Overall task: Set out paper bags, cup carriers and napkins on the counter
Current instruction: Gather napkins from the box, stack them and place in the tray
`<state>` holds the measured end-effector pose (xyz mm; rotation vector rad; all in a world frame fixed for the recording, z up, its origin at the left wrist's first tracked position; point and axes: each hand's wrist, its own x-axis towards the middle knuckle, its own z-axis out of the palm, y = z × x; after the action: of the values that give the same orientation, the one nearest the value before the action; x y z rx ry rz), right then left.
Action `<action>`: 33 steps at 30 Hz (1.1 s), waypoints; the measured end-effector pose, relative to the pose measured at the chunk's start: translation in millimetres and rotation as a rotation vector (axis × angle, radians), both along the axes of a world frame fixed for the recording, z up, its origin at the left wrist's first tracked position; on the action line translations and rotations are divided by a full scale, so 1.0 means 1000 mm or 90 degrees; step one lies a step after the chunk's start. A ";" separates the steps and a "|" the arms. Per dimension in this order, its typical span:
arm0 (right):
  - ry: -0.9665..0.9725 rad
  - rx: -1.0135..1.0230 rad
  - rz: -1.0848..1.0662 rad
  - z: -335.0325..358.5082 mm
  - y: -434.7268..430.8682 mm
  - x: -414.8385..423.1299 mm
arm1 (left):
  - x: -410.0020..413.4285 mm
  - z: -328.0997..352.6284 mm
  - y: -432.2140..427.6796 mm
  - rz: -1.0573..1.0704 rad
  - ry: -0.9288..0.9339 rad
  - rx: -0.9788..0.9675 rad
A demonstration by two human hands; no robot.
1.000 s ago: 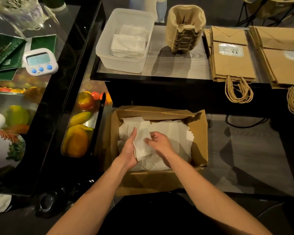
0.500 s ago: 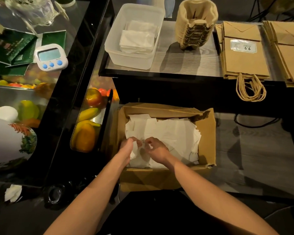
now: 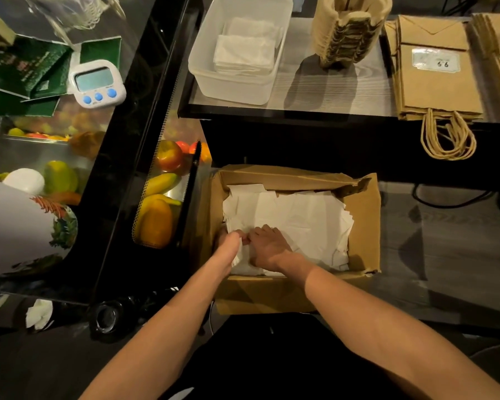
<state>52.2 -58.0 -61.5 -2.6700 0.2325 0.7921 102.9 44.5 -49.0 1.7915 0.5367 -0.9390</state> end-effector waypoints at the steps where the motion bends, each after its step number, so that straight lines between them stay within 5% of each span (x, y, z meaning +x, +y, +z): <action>1: 0.000 -0.009 0.012 0.002 -0.001 0.000 | -0.001 0.001 0.000 0.000 0.000 0.002; 6: 0.026 -0.019 0.081 0.006 -0.018 0.001 | -0.003 0.000 0.001 -0.002 0.007 -0.010; 9: 0.014 0.022 0.013 0.016 -0.036 -0.007 | 0.001 0.001 0.000 0.051 0.009 -0.034; 15: -0.054 0.367 -0.492 0.034 -0.071 -0.041 | 0.002 0.002 -0.008 0.079 0.021 -0.027; 19: -0.063 0.499 -0.717 0.040 -0.077 -0.045 | 0.002 0.009 -0.019 0.055 0.022 -0.067; 24: -0.073 0.845 -0.979 0.039 -0.080 -0.045 | -0.003 0.001 -0.030 0.047 0.076 -0.166; 29: -0.086 0.748 -0.869 0.038 -0.072 -0.047 | -0.008 0.018 -0.034 -0.029 0.113 -0.334; 33: -0.158 0.511 -0.690 0.040 -0.073 -0.047 | -0.011 0.021 -0.041 -0.021 0.100 -0.287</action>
<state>5.5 -130.6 -21.7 -1.4994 0.9416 0.1198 91.6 3.0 -28.4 1.3320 0.3564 -1.1301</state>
